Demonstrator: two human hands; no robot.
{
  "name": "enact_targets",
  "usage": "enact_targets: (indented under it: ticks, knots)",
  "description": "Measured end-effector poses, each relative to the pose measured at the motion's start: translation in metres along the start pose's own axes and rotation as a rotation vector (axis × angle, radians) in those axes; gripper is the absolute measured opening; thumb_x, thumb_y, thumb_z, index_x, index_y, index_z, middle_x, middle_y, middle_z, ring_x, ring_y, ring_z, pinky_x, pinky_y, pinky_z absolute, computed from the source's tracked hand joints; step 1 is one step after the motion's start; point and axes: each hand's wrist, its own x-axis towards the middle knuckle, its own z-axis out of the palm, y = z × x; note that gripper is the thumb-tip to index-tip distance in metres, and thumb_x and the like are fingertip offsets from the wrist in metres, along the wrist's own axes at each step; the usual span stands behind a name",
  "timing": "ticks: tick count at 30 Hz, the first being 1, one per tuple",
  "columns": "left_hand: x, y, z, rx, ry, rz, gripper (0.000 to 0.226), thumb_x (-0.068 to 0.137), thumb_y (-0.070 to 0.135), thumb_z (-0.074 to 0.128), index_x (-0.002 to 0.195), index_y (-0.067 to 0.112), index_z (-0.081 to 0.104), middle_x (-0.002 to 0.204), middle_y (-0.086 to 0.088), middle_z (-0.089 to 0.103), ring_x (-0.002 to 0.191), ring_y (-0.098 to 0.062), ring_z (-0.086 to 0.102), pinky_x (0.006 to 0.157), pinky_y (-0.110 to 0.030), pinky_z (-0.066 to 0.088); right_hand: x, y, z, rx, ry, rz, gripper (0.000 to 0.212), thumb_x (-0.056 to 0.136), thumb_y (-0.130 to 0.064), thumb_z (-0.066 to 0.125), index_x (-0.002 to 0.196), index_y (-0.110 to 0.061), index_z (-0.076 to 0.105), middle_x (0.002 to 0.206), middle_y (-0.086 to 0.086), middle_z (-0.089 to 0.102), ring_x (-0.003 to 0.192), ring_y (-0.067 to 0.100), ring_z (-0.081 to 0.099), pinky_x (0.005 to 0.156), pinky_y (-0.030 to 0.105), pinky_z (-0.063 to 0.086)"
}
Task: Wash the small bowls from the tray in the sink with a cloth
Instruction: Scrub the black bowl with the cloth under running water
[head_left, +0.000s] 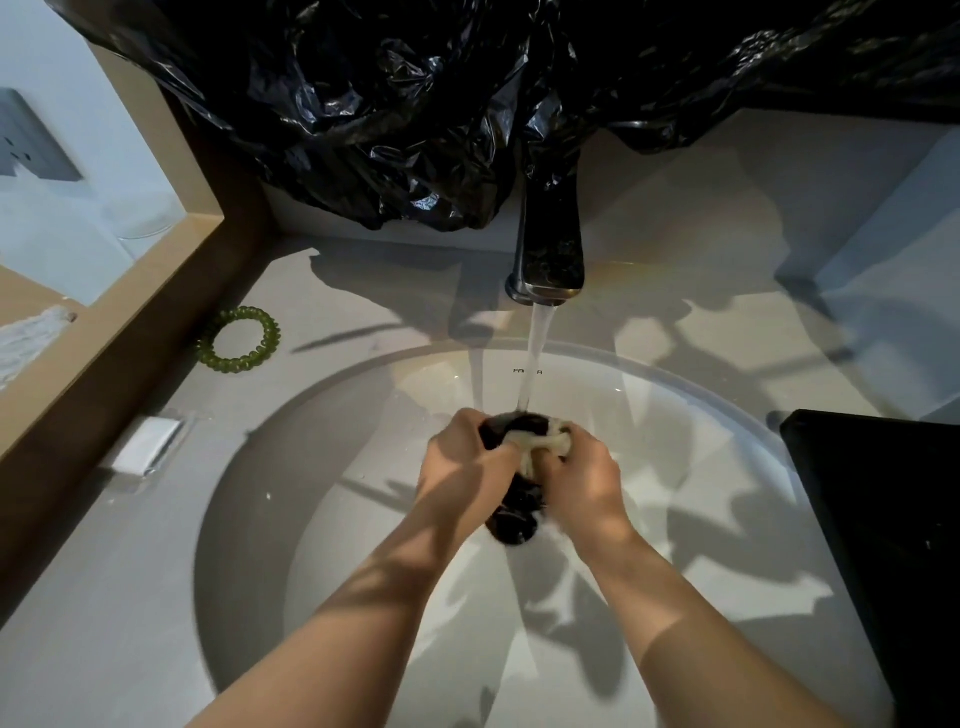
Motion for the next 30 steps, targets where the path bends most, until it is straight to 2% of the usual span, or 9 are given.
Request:
enact_targets:
  ticks: [3, 5, 7, 12, 15, 19, 22, 26, 30]
  knots:
    - [0.001, -0.005, 0.007, -0.111, 0.136, -0.042, 0.017, 0.081, 0.012, 0.053, 0.096, 0.021, 0.056, 0.088, 0.005, 0.062, 0.079, -0.005, 0.061, 0.060, -0.021, 0.049, -0.007, -0.004, 0.011, 0.481, -0.279, 0.426, 0.016, 0.091, -0.004, 0.044, 0.094, -0.007, 0.059, 0.073, 0.013, 0.058, 0.059, 0.026, 0.056, 0.055, 0.030, 0.045]
    - [0.004, -0.009, 0.006, -0.100, 0.101, -0.087, 0.016, 0.082, 0.011, 0.051, 0.096, 0.018, 0.053, 0.091, 0.000, 0.062, 0.082, -0.011, 0.060, 0.065, -0.026, 0.050, -0.008, -0.004, 0.011, 0.585, -0.300, 0.433, 0.020, 0.090, 0.004, 0.041, 0.091, -0.005, 0.059, 0.077, 0.015, 0.060, 0.067, 0.029, 0.062, 0.063, 0.036, 0.053]
    - [0.008, -0.009, -0.001, -0.027, 0.023, -0.115, 0.012, 0.082, 0.010, 0.050, 0.089, 0.019, 0.053, 0.089, -0.004, 0.062, 0.079, -0.016, 0.061, 0.065, -0.030, 0.052, -0.008, 0.000, 0.009, 0.436, -0.199, 0.289, 0.020, 0.088, 0.002, 0.043, 0.087, -0.010, 0.060, 0.081, 0.012, 0.063, 0.084, 0.031, 0.066, 0.076, 0.037, 0.054]
    - [0.006, -0.004, -0.006, 0.102, -0.188, -0.073, 0.022, 0.077, -0.001, 0.044, 0.086, 0.014, 0.057, 0.083, -0.014, 0.066, 0.077, -0.028, 0.068, 0.070, -0.040, 0.060, -0.011, -0.006, -0.009, -0.401, -0.073, -0.274, 0.021, 0.094, -0.014, 0.044, 0.113, -0.019, 0.051, 0.091, 0.001, 0.059, 0.081, 0.021, 0.056, 0.069, 0.030, 0.045]
    - [0.003, -0.005, -0.004, 0.101, -0.204, -0.012, 0.028, 0.085, 0.002, 0.044, 0.096, 0.021, 0.061, 0.086, -0.004, 0.069, 0.080, -0.018, 0.068, 0.078, -0.037, 0.058, -0.011, -0.008, -0.013, -0.436, -0.095, -0.524, 0.037, 0.088, -0.006, 0.051, 0.122, -0.018, 0.057, 0.107, -0.002, 0.059, 0.091, 0.013, 0.051, 0.080, 0.026, 0.043]
    - [0.001, -0.005, 0.001, -0.084, 0.010, -0.033, 0.015, 0.083, 0.005, 0.049, 0.090, 0.018, 0.055, 0.080, 0.000, 0.062, 0.069, -0.010, 0.060, 0.055, -0.021, 0.050, -0.006, -0.007, -0.003, 0.252, -0.012, 0.001, 0.017, 0.091, -0.003, 0.046, 0.086, -0.015, 0.056, 0.077, -0.004, 0.057, 0.072, 0.011, 0.055, 0.065, 0.010, 0.044]
    - [0.003, -0.011, 0.004, -0.196, 0.112, -0.043, 0.012, 0.082, 0.011, 0.053, 0.089, 0.020, 0.055, 0.086, -0.002, 0.062, 0.075, -0.011, 0.060, 0.056, -0.021, 0.046, -0.003, 0.001, 0.009, 0.325, -0.198, 0.300, 0.017, 0.089, -0.007, 0.047, 0.081, -0.012, 0.061, 0.084, 0.011, 0.067, 0.080, 0.027, 0.065, 0.080, 0.041, 0.055]
    - [0.008, -0.010, 0.001, -0.428, -0.145, -0.117, 0.012, 0.086, 0.025, 0.063, 0.093, 0.015, 0.063, 0.090, -0.010, 0.068, 0.080, -0.022, 0.066, 0.064, -0.033, 0.051, -0.003, 0.000, 0.002, 0.131, -0.060, 0.181, 0.009, 0.089, -0.008, 0.053, 0.083, -0.009, 0.060, 0.083, 0.008, 0.063, 0.080, 0.025, 0.060, 0.072, 0.034, 0.050]
    - [0.019, -0.011, -0.003, -0.608, -0.380, -0.330, 0.051, 0.093, 0.053, 0.042, 0.117, 0.013, 0.062, 0.112, -0.013, 0.069, 0.108, -0.029, 0.064, 0.096, -0.053, 0.047, -0.006, -0.004, -0.010, -0.098, 0.043, -0.034, 0.010, 0.087, -0.013, 0.054, 0.084, -0.010, 0.063, 0.076, 0.000, 0.064, 0.073, 0.019, 0.058, 0.060, 0.021, 0.043]
